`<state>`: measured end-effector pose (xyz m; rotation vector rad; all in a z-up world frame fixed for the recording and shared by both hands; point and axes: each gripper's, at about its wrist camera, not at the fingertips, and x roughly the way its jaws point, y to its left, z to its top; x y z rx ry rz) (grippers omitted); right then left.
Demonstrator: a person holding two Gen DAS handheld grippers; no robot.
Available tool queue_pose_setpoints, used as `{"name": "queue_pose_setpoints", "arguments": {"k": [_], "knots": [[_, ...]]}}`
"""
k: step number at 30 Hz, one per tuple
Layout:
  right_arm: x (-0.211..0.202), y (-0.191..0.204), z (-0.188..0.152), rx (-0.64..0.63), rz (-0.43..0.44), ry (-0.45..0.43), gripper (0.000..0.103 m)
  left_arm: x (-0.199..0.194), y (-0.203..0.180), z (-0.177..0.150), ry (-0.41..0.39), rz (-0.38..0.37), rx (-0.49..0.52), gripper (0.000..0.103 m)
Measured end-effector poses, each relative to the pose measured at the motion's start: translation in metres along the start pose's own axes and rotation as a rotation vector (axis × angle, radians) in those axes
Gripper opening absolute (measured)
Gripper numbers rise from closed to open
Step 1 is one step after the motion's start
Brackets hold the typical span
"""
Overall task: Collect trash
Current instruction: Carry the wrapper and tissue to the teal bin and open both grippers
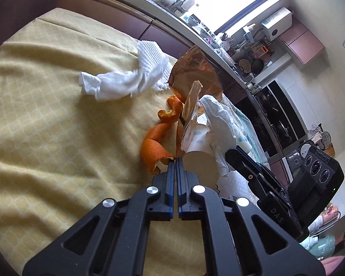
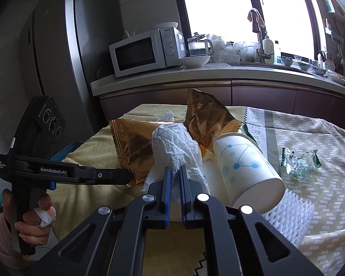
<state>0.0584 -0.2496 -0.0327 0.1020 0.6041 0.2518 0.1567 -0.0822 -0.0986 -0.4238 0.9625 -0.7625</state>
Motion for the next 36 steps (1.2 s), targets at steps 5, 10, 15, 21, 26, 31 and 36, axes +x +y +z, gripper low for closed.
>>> {"name": "queue_pose_setpoints", "arguments": {"k": [5, 10, 15, 21, 26, 31, 36], "knots": [[-0.007, 0.000, 0.001, 0.016, 0.022, -0.016, 0.003, -0.017, -0.010, -0.007, -0.026, 0.031, 0.054, 0.002], [-0.015, 0.004, 0.006, 0.017, 0.050, -0.038, 0.002, -0.049, -0.015, -0.013, -0.075, 0.061, 0.097, 0.001], [-0.023, 0.016, 0.012, 0.008, 0.091, -0.063, 0.002, -0.088, -0.015, -0.017, -0.135, 0.088, 0.116, 0.001], [-0.026, 0.035, 0.019, -0.019, 0.129, -0.075, 0.002, -0.131, -0.003, -0.025, -0.195, 0.141, 0.102, 0.001], [-0.024, 0.058, 0.024, -0.048, 0.192, -0.072, 0.002, -0.168, 0.023, -0.036, -0.244, 0.212, 0.058, 0.001], [-0.009, 0.093, 0.034, -0.095, 0.291, -0.048, 0.002, -0.210, 0.058, -0.049, -0.308, 0.302, 0.006, 0.001], [0.020, 0.136, 0.046, -0.153, 0.397, -0.011, 0.002, -0.252, 0.092, -0.055, -0.361, 0.406, -0.046, 0.001]]}}
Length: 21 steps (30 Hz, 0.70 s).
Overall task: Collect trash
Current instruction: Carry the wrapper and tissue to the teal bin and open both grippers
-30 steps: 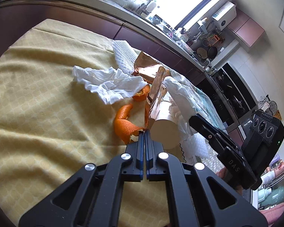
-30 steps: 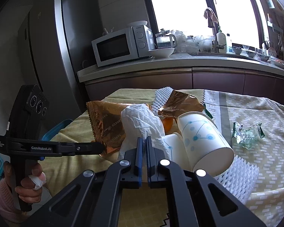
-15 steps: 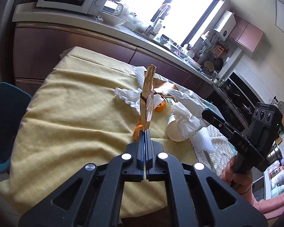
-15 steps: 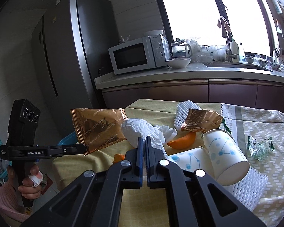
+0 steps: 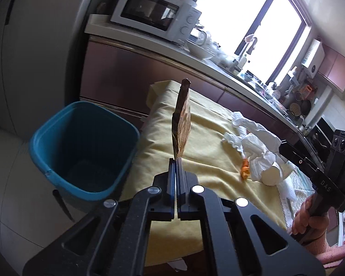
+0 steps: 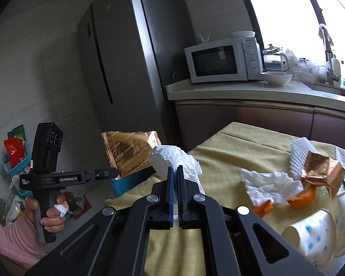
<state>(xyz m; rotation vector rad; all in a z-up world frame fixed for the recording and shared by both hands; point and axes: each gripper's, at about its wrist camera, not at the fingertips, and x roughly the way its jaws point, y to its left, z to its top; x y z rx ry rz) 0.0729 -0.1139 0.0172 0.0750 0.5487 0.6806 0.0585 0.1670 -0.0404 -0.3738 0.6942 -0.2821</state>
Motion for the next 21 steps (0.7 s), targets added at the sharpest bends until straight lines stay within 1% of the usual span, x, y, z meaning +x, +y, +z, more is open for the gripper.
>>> {"name": "queue_pose_setpoints", "arguments": {"k": [4, 10, 15, 17, 21], "knots": [[0.041, 0.019, 0.015, -0.022, 0.080, 0.034, 0.002, -0.011, 0.038, 0.005, -0.015, 0.080, -0.038, 0.001], [0.103, 0.042, 0.033, -0.024, 0.166, 0.096, 0.002, -0.009, 0.092, 0.006, 0.002, 0.161, -0.093, 0.001], [0.149, 0.056, 0.038, -0.021, 0.181, 0.162, 0.002, 0.005, 0.121, 0.004, 0.039, 0.206, -0.139, 0.001], [0.167, 0.058, 0.038, -0.018, 0.168, 0.195, 0.002, 0.011, 0.132, 0.002, 0.053, 0.222, -0.149, 0.001], [0.201, 0.058, 0.036, -0.004, 0.159, 0.264, 0.002, 0.022, 0.144, 0.002, 0.078, 0.231, -0.164, 0.001]]}}
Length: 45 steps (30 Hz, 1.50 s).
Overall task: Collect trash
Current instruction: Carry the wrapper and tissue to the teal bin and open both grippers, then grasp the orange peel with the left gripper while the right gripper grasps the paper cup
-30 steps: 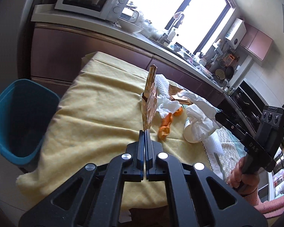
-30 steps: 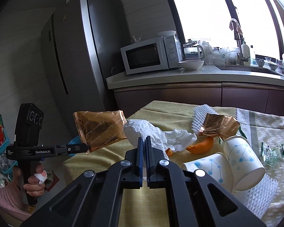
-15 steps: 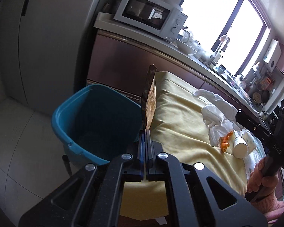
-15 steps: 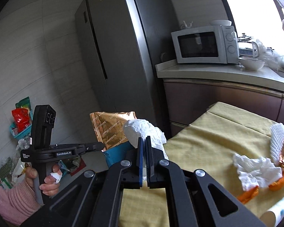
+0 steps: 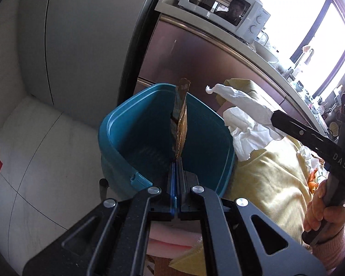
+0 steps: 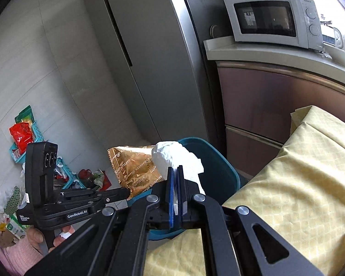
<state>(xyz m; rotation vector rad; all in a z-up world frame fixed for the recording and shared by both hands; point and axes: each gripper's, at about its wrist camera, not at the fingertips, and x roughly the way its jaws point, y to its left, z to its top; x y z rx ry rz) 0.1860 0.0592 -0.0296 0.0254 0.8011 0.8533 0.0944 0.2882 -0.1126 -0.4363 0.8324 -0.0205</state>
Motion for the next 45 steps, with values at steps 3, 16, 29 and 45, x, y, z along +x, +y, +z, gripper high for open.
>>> {"name": "queue_pose_setpoints", "arguments": {"k": [3, 16, 29, 45], "knots": [[0.017, -0.004, 0.000, 0.018, -0.008, 0.046, 0.002, 0.010, 0.002, 0.002, 0.022, 0.011, -0.003, 0.001], [0.033, -0.013, -0.001, 0.060, -0.031, 0.096, 0.011, 0.036, 0.004, 0.001, 0.050, 0.009, -0.041, 0.005], [-0.087, -0.029, -0.035, 0.014, -0.082, -0.085, 0.030, -0.015, -0.122, -0.009, -0.095, -0.204, 0.282, 0.036], [-0.289, -0.114, -0.148, 0.299, -0.537, -0.307, 0.048, 0.020, -0.268, -0.074, 0.079, -0.416, 0.562, 0.046]]}}
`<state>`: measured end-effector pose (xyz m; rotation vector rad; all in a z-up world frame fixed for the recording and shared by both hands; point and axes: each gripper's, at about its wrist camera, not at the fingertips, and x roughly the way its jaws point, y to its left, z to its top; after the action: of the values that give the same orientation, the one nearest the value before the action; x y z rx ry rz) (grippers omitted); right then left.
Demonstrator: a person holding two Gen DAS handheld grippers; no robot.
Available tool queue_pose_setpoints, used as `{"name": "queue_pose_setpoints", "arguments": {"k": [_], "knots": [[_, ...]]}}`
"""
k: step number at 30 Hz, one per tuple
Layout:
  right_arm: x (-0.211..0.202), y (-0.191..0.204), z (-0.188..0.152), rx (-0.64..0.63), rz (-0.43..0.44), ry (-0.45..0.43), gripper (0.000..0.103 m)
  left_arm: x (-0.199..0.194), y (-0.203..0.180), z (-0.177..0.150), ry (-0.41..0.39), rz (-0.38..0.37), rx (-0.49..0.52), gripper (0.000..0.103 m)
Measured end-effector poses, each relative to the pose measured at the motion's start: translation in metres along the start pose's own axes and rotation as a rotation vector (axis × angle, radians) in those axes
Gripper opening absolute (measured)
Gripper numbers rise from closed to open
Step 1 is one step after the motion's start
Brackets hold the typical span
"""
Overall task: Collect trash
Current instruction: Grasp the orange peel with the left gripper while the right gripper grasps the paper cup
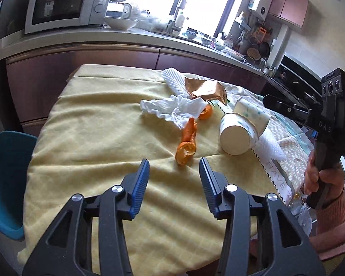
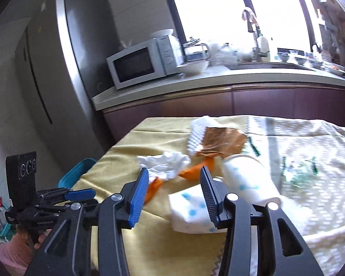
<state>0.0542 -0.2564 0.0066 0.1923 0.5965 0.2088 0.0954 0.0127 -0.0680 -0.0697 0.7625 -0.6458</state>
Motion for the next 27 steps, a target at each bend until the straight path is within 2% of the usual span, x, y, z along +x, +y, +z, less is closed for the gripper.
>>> {"name": "queue_pose_setpoints", "arguments": {"k": [3, 5, 10, 12, 19, 21, 23, 25, 27], "knots": [[-0.008, -0.030, 0.000, 0.035, -0.090, -0.026, 0.058, 0.017, -0.009, 0.002, 0.034, -0.003, 0.005, 0.047], [-0.011, -0.049, -0.003, 0.055, -0.133, -0.035, 0.061, 0.026, -0.014, 0.004, 0.057, 0.010, 0.004, 0.047], [-0.003, -0.069, -0.013, 0.084, -0.165, -0.007, 0.067, 0.048, -0.019, 0.009, 0.116, 0.066, 0.016, 0.048], [0.002, -0.073, -0.017, 0.088, -0.163, 0.008, 0.070, 0.053, -0.020, 0.011, 0.123, 0.055, 0.010, 0.048], [0.016, -0.076, -0.025, 0.097, -0.136, 0.040, 0.070, 0.063, -0.015, 0.017, 0.146, 0.036, -0.043, 0.037], [0.018, -0.075, -0.025, 0.098, -0.128, 0.042, 0.069, 0.065, -0.012, 0.019, 0.151, 0.033, -0.058, 0.028], [0.019, -0.076, -0.025, 0.099, -0.119, 0.045, 0.064, 0.065, -0.011, 0.019, 0.153, 0.029, -0.070, 0.021], [0.020, -0.077, -0.025, 0.107, -0.113, 0.047, 0.056, 0.065, -0.009, 0.019, 0.152, 0.024, -0.076, 0.019], [0.018, -0.080, -0.026, 0.119, -0.110, 0.040, 0.055, 0.065, -0.010, 0.019, 0.150, 0.027, -0.074, 0.012]]}}
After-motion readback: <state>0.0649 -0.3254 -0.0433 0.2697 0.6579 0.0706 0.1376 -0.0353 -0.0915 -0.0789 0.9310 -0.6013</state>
